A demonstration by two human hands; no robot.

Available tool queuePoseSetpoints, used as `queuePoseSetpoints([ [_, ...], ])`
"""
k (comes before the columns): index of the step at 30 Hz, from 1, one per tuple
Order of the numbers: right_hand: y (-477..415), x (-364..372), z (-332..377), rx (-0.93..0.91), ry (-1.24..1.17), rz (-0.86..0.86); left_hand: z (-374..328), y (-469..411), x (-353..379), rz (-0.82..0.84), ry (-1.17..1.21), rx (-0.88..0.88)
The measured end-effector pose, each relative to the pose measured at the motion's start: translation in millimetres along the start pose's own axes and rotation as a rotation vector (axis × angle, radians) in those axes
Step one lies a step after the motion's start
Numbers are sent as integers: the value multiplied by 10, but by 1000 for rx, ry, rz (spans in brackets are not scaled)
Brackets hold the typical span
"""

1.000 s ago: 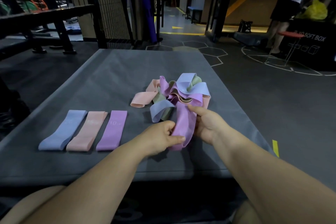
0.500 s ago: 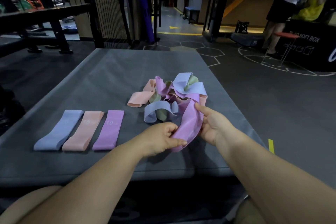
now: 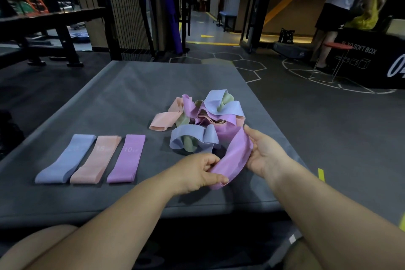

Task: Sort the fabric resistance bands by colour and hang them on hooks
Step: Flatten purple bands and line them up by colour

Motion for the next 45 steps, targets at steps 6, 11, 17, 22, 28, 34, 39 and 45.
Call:
queuePoseSetpoints([
  [6,-15,-57,23,-5,120,-3,18,6,2,-8,-8,-11],
  [11,-94,-235,178,-98,364,-135,98,-11,-51,-59,-95,-9],
  [17,-86,-417,469,-289,723,-292,204,-1,-260,-197,-229,-45],
  [22,-37,-431,531,-348,797,-338,240,3,-334,-270,-282,-68],
  [28,190,-393,713,-460,655,-306,240,4,-327,-285,-249,-75],
  [34,282,-237,592,-361,454,-94,91,25,-316,-322,-176,4],
  [39,318,31,298,-176,369,167,-111,44,-265,-295,-26,127],
  [45,290,162,82,-89,377,238,-34,38,-130,-214,195,39],
])
Point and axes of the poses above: each hand's wrist, its own y-axis away from the middle knuckle, its own x-axis out of the palm, z = x × y, the point moved 10 cm from there along -y, towards the middle knuckle, and after that the axes turned 10 degrees about x, right-handed, at the moved point
